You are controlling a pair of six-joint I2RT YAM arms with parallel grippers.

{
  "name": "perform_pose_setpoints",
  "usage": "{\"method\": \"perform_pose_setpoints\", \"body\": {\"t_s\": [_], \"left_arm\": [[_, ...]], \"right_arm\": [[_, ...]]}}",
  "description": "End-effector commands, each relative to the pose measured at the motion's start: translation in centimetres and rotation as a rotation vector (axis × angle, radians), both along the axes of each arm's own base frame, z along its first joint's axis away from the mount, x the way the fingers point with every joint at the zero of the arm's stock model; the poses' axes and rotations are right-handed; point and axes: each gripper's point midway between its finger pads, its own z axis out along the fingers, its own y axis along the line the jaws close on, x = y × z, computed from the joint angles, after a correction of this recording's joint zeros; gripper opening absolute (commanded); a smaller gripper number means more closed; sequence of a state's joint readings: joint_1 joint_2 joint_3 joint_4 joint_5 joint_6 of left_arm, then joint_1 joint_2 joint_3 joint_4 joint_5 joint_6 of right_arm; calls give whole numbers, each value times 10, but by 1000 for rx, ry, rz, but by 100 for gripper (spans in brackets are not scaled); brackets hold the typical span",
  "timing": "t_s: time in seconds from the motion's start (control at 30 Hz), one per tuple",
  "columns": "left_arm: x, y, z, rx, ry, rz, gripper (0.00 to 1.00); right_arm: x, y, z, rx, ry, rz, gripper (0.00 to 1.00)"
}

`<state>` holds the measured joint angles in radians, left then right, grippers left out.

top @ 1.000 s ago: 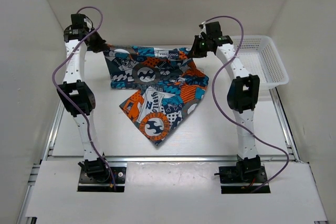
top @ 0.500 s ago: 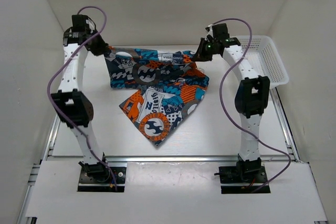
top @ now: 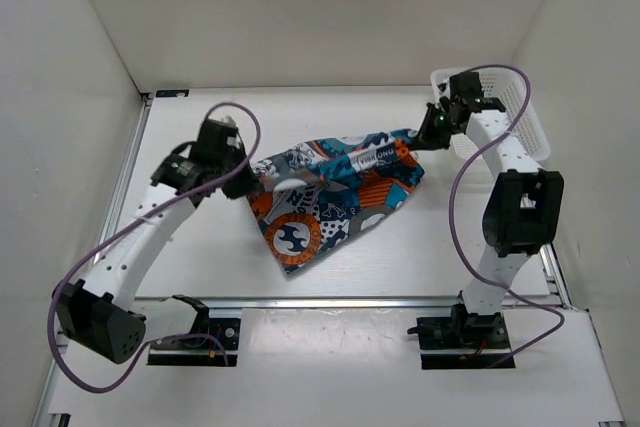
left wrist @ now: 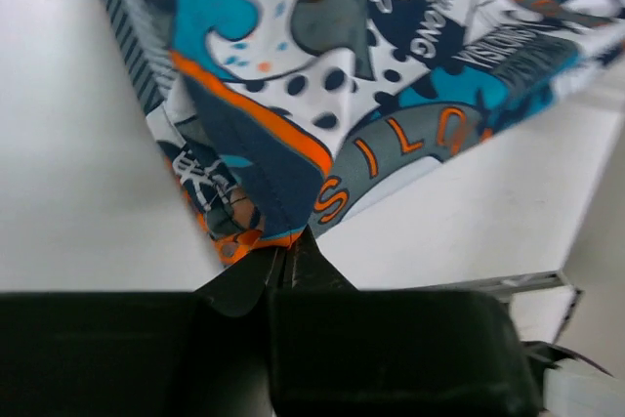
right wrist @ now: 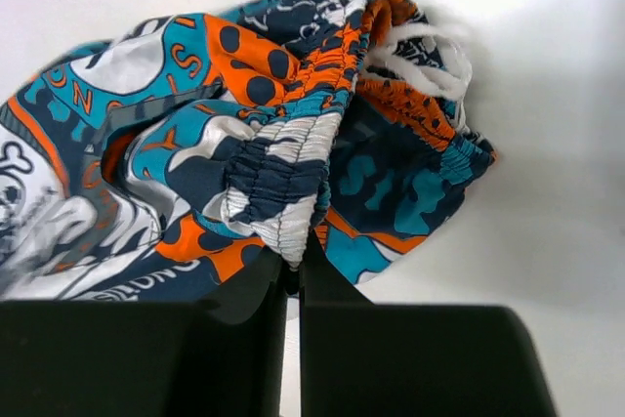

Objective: Fold and stack the shorts
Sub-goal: Fold the shorts

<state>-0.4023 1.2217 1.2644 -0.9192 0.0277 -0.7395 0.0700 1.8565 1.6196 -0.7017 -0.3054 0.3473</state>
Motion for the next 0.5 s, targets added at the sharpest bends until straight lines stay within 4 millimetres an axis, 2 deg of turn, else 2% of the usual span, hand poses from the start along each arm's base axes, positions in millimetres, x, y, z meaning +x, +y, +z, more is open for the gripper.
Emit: {"method": "perform_pose_setpoints", "body": {"t_s": [0.0, 0.07, 0.1, 0.27, 0.33, 0.37, 0.4, 0.43, 0.47], "left_arm": [[-23, 3, -38, 40, 90, 93, 10], [-33, -1, -49, 46, 115, 88, 10], [-38, -5, -54, 39, 136, 79, 10], [-78, -36, -83, 56, 226, -7, 10], [-93, -48, -87, 55, 247, -56, 10], [-99, -50, -97, 73, 279, -76, 20], [-103, -54, -99, 62, 306, -92, 33], [-108, -59, -103, 64, 327, -115, 53], [-113, -60, -110, 87, 344, -147, 78]], "right_arm": [[-20, -22, -8, -99, 7, -46, 1], [-28, -29, -10, -129, 14, -74, 1], [-35, -32, -20, -146, 47, -80, 1], [-54, -49, -24, -218, 81, -161, 1], [-58, -56, -24, -244, 83, -199, 2], [-58, -57, -24, -248, 84, -213, 12], [-58, -57, -24, -247, 77, -214, 36], [-58, -57, -21, -246, 68, -215, 49], [-56, -57, -20, -238, 60, -227, 58]]}}
